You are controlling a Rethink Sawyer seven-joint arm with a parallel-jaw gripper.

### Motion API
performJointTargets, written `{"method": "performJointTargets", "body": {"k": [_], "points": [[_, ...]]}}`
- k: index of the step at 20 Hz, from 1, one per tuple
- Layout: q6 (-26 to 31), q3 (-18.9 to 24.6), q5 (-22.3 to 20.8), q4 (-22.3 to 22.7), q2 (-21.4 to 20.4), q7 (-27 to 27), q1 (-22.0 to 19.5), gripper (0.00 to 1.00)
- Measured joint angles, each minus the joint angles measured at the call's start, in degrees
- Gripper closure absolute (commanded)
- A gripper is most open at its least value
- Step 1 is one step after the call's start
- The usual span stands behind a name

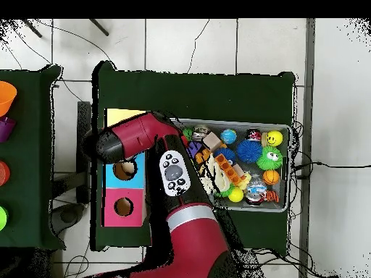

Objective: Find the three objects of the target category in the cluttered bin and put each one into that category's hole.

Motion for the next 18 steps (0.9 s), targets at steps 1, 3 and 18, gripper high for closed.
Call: {"method": "performJointTargets", "body": {"k": [1, 3, 18], "points": [[0.0, -0.01, -0.02, 0.0, 0.0, 0.0, 0.01, 1.0], [0.0, -0.02, -0.05, 0.0, 0.0, 0.0, 0.02, 1.0], [0.01, -0.03, 0.15, 1.95, -3.31, 0.0, 0.04, 1.0]]}}
